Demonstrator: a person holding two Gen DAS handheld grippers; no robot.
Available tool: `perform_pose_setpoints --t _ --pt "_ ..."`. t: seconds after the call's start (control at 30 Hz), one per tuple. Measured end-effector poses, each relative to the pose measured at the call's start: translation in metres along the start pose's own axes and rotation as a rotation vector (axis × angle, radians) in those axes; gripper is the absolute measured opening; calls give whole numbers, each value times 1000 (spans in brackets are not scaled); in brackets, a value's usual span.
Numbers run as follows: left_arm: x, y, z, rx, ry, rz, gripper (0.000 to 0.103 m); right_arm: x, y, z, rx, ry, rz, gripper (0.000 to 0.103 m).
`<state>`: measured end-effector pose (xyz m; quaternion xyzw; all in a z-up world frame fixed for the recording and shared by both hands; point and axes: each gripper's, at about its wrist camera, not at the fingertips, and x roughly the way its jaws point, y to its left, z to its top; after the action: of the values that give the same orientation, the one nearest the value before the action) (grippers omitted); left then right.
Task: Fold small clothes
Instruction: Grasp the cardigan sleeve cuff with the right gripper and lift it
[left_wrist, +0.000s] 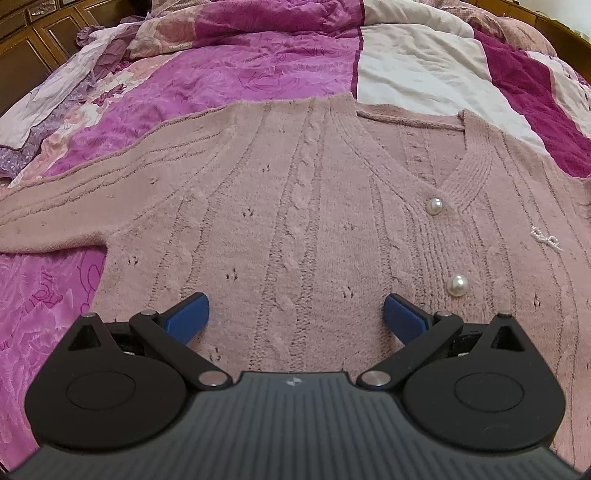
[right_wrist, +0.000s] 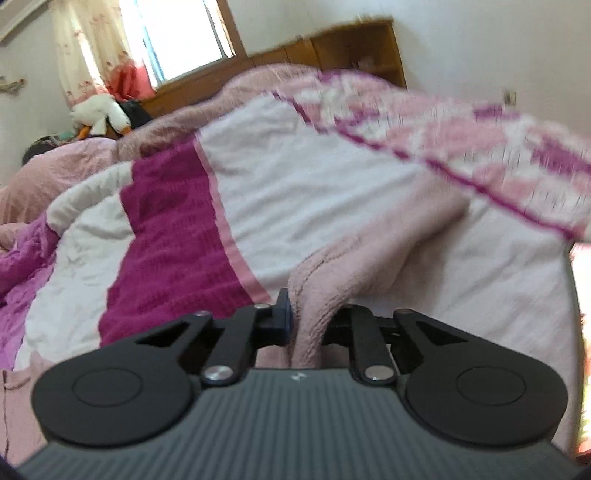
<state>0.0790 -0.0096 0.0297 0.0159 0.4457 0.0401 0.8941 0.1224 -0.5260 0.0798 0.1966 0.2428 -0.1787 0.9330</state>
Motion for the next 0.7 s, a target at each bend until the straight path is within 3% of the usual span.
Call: perform_pose_setpoints --t 0.43,0.7 --pt "-26 17 -3 -7 -37 -12 103 -109 50 38 -62 -156 104 15" --pt "-39 32 0 29 -42 6 103 -133 115 33 -140 -164 187 15"
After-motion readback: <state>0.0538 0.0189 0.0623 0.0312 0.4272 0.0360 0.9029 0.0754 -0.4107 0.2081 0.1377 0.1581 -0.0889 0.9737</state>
